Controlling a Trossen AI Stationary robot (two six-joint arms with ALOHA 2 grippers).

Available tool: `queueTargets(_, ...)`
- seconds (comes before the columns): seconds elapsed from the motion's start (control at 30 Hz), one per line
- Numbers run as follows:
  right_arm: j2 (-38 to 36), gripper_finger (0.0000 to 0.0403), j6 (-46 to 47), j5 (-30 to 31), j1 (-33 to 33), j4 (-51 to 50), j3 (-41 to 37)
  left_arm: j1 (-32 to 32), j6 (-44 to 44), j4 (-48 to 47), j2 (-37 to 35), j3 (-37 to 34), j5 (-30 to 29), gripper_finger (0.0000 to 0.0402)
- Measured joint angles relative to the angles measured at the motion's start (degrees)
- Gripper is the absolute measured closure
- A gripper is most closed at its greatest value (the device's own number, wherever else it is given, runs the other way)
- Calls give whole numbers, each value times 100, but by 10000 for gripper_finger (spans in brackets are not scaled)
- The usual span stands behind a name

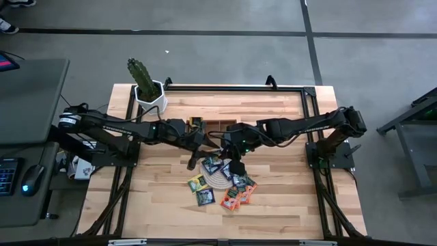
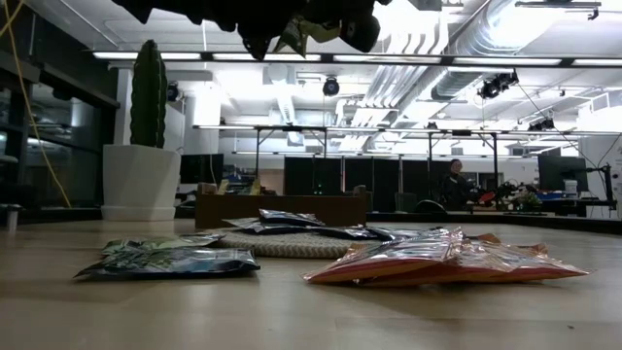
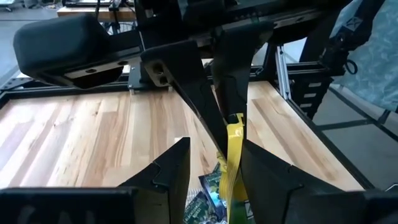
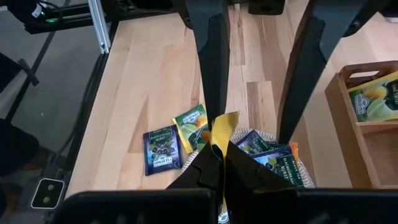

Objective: Pick & Place Tea
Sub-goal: Put the yellow tea bag into the left section of the wooden organizer

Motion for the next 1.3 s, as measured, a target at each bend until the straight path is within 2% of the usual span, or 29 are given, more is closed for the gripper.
queueTargets(0.47,2,402,-33,28,0,15,0,2,-130,341,0,0,309,269)
queueTargets(0.73,2,403,-18,63,0,48,0,2,-134,321,124,2,480,298)
queueTargets(1.03,17,403,27,125,7,-35,-9,2,-151,407,296,5,503,306)
queueTargets(1.13,22,403,33,124,4,1,-11,2,-141,379,291,7,461,331)
queueTargets(1.23,17,403,32,137,7,4,-11,5,-70,337,291,9,544,383)
queueTargets(1.3,19,403,32,140,7,2,-11,4,-6,337,294,9,561,392)
